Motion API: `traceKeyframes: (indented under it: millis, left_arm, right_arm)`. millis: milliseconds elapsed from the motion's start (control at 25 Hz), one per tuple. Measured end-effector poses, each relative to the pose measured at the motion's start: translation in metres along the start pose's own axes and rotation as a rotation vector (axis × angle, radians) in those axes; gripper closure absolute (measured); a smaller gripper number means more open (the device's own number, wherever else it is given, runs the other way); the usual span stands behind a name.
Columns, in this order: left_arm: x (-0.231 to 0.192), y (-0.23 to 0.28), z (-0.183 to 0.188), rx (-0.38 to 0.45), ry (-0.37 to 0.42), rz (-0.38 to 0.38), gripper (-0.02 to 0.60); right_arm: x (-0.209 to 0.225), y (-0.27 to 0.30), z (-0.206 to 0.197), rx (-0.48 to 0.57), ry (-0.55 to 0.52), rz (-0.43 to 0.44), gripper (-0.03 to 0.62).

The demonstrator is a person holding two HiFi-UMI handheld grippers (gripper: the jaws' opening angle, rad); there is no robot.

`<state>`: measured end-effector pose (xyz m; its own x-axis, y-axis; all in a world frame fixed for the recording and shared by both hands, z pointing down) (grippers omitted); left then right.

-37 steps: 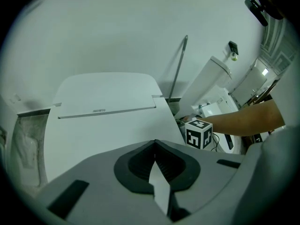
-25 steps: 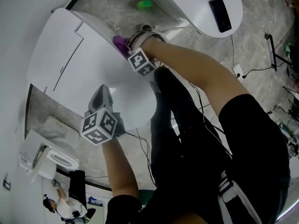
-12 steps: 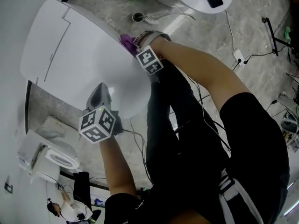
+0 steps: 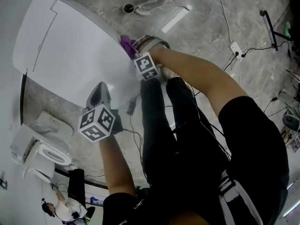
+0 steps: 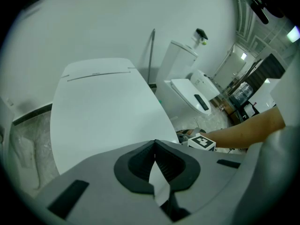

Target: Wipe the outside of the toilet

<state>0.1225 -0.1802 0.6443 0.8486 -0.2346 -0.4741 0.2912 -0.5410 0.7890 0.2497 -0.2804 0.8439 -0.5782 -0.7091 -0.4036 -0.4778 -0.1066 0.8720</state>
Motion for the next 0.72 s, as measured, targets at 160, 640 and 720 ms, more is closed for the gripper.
traceKeyframes:
  millis: [160,640,720]
  left_arm:
    - [0.020,-0.003,-0.045,0.037,-0.056,0.018,0.572]
    - [0.050,-0.021,-0.198,0.183,-0.317,0.122,0.572]
    - [0.056,-0.030,-0.220,0.206,-0.362,0.133,0.572]
  right_arm:
    - [-0.032,-0.013,0.009,-0.003,-0.018,-0.013,0.553]
    - [-0.122,-0.032,0.040,0.006,-0.052,-0.037,0.553]
    - [-0.127,-0.039,0.047,-0.001,-0.001,-0.038,0.553]
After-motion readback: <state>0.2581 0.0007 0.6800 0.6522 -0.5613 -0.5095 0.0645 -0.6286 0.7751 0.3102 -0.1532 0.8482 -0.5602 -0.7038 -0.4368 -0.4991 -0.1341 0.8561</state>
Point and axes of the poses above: the fingertips, and each gripper's own axes: y forward along the fingers, x to its right, z out of its top, the point moved 7 cm from there along -y, backward along the fingers, and after that the axes turned 12 degrees about -z, right-handed, at the moved point
